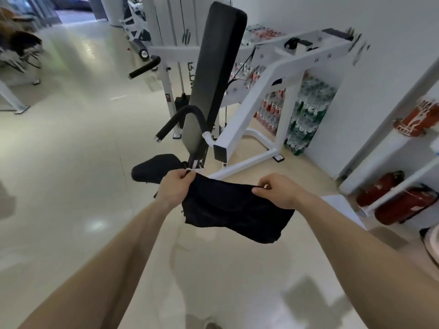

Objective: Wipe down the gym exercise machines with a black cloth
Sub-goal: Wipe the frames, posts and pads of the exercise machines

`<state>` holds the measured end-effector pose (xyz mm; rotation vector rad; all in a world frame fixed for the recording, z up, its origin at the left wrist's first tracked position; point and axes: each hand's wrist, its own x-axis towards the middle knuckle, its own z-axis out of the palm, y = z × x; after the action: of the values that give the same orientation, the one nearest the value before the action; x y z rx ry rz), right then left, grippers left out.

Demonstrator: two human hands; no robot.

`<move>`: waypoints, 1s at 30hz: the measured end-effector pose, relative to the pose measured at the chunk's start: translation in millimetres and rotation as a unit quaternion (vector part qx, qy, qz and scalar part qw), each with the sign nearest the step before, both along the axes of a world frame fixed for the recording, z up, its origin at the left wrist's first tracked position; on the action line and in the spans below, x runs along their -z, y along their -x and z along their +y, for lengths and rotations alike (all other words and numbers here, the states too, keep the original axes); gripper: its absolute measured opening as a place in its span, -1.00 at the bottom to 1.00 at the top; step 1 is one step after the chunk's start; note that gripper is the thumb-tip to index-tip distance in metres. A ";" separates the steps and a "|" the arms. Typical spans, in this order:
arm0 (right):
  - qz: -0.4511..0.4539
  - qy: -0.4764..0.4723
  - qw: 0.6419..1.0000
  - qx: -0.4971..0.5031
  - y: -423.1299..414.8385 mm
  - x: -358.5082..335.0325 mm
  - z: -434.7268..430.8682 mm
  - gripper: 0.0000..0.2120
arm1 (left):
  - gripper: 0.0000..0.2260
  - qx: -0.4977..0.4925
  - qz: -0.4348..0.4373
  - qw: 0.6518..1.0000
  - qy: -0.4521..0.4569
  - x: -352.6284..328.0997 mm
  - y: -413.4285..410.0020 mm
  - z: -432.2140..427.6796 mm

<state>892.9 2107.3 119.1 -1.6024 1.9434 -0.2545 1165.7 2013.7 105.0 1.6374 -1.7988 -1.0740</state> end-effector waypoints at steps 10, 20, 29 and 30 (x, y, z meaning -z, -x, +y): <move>-0.034 -0.007 0.998 -0.059 -115.0 30.4 27.9 -0.73 | -0.68 -0.076 -0.032 0.996 -0.015 16.1 -124.3 57.9; -0.036 -0.001 0.999 0.011 -214.0 33.5 25.9 -0.72 | -0.76 -0.050 -0.041 0.998 -0.012 22.3 -225.7 52.7; -0.032 0.001 0.997 0.077 -373.0 45.8 -50.6 -0.67 | -0.89 -0.010 0.042 0.997 -0.063 40.1 -357.7 -4.4; -0.037 0.001 0.996 0.081 -392.1 46.0 -60.0 -0.67 | -0.88 -0.012 0.060 0.995 -0.075 40.4 -370.1 -11.1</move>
<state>1285.0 2047.4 73.1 -1.4171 2.0189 -0.3750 1535.7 2002.6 64.5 1.6382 -1.6529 -1.2950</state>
